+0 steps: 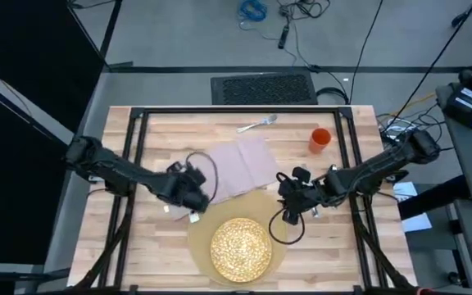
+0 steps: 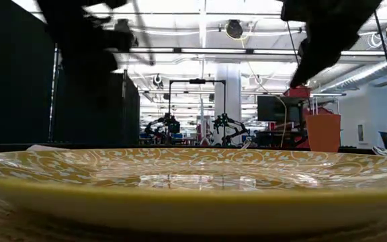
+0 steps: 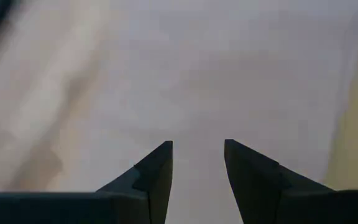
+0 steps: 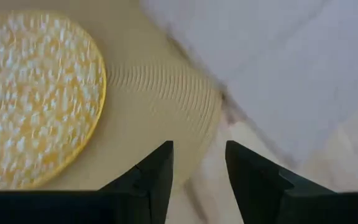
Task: Set table place
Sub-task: Fold the brown table napkin
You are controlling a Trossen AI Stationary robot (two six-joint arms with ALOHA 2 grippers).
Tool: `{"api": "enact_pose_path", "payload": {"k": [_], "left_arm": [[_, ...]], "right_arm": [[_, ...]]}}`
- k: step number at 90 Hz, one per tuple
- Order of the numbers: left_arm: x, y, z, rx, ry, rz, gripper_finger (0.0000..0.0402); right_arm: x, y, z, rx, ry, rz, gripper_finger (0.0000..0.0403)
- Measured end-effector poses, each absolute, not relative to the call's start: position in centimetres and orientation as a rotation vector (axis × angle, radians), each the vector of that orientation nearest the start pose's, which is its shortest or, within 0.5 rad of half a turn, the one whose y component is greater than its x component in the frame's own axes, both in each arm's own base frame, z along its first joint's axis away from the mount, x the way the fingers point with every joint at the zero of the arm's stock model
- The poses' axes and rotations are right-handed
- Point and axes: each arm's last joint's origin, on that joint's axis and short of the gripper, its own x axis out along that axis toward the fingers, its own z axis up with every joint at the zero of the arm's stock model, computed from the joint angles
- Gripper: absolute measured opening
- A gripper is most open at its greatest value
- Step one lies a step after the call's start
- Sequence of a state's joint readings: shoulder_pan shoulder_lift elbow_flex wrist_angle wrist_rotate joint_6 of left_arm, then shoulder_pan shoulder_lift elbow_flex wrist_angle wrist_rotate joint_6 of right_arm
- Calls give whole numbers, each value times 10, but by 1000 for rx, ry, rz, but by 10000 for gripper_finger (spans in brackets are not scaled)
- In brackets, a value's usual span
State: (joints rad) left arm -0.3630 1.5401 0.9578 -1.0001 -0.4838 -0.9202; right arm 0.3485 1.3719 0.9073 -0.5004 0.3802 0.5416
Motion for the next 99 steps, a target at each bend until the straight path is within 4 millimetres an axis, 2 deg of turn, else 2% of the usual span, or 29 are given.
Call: {"api": "enact_pose_path", "payload": {"k": [6,14,28,40,53,61,99], "left_arm": [[218,-81,189,-91,1293,773,131],[195,-86,197,-109,1274,869,131],[176,-94,199,-223,1163,819,131],[172,-91,179,-261,1161,775,132],[168,-71,157,-258,1197,821,132],[169,-60,151,-271,1213,846,132],[188,-49,142,-285,1263,715,132]], "right_arm": [[270,78,224,171,828,-199,132],[291,71,214,193,794,-125,132],[319,48,190,247,816,-186,132],[341,30,173,270,872,-228,132],[360,16,164,262,905,-240,132],[367,9,162,271,925,-256,132],[365,-22,140,344,1053,-359,132]]}}
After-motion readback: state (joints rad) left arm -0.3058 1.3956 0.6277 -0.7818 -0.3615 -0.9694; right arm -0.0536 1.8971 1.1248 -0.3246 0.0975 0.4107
